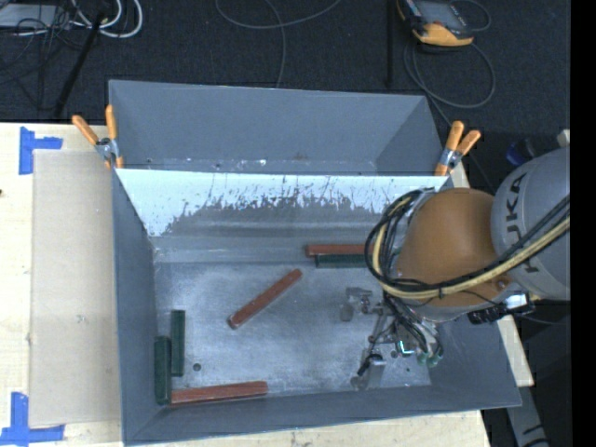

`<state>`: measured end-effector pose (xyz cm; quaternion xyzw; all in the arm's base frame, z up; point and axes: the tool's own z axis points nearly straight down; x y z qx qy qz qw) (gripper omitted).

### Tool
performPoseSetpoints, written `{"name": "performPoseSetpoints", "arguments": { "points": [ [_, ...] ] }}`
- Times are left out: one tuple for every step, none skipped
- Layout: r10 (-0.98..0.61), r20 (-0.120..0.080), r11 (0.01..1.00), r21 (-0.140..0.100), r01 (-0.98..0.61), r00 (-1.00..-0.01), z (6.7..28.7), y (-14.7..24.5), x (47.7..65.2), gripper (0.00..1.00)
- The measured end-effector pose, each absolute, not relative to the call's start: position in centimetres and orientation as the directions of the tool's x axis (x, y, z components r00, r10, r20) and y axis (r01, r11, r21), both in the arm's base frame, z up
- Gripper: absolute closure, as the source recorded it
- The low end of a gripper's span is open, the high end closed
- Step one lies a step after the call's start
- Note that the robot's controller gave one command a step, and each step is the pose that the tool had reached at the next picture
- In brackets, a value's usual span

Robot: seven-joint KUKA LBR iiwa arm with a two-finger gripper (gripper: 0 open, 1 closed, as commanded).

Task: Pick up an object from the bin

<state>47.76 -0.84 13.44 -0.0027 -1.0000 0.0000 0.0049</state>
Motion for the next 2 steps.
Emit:
{"name": "performPoseSetpoints", "arguments": {
  "points": [
    [0.225, -0.003, 0.974, 0.002, 0.225, -0.974, 19.0, 3.3, 53.8, 0.0],
    [0.056, 0.001, 0.998, 0.001, 0.056, -0.998, 6.7, 11.0, 54.7, 0.0]
  ]
}}
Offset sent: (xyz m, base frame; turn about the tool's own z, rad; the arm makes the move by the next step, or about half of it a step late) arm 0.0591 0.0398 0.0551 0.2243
